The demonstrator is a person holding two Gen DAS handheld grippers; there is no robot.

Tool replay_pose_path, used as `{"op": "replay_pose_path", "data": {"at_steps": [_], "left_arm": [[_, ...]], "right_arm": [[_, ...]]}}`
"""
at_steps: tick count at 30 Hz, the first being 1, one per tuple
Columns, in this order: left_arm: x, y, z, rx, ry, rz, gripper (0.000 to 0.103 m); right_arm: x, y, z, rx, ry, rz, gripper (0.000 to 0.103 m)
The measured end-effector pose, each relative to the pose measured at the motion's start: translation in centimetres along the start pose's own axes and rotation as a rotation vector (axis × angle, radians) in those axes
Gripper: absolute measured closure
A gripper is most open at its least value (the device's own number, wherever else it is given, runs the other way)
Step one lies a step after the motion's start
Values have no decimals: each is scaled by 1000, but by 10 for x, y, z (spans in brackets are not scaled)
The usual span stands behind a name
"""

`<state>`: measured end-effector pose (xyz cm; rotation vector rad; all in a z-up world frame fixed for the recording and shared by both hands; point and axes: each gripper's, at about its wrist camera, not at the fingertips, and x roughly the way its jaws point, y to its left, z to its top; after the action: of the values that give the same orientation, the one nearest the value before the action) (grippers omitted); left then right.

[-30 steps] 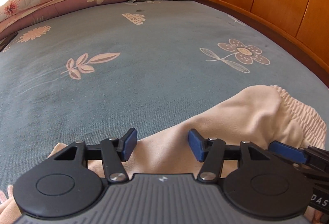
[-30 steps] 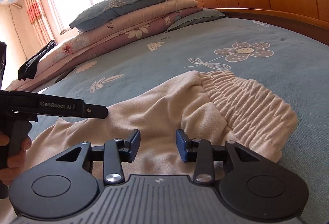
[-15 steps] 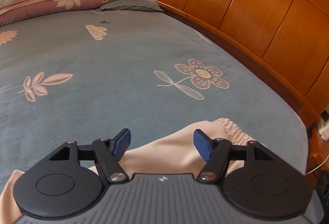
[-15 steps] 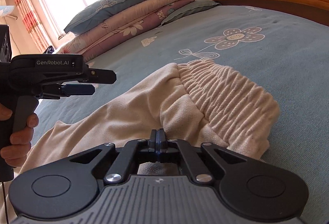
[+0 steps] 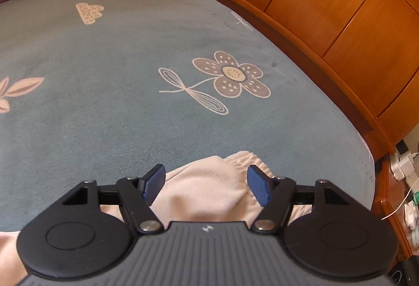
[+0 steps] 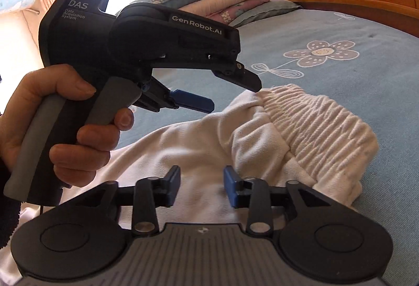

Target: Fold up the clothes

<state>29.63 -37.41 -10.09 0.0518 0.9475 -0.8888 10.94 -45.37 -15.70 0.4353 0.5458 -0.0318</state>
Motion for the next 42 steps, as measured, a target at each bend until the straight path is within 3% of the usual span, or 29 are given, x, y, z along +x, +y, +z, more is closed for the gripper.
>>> {"op": "replay_pose_path", "data": {"at_steps": [2,6,10,17,21,33,37,39,42], "left_arm": [[-36,1,-7,32,-34,38,34],[-93,18,-38,10,-53,88,31],[-110,59,-82,-135,-27,96,31],[-78,117,-95,-309,-61,169,31],[-74,108,-90,-299,-79,134,31],[-65,77,-73,-262,-135,19,30],[-28,86,-70,-320,-55,34,30],[-24,84,-70,-304,-79,23,21],[-36,73,-68,-285,-75,-9,22]], "right_arm": [[-6,11,-1,-43,-33,15,24],[-21,28,0,-101,-87,4,15],[-29,32,2,-61,-80,72,9],[-19,36,-7,28,61,114,7],[-13,38,-13,44,123,86,7],[-12,62,-22,-145,185,-12,6],[-12,63,-25,-182,218,-43,6],[-15,61,-25,-183,219,-43,6],[-20,54,-23,-161,209,-34,6]]}}
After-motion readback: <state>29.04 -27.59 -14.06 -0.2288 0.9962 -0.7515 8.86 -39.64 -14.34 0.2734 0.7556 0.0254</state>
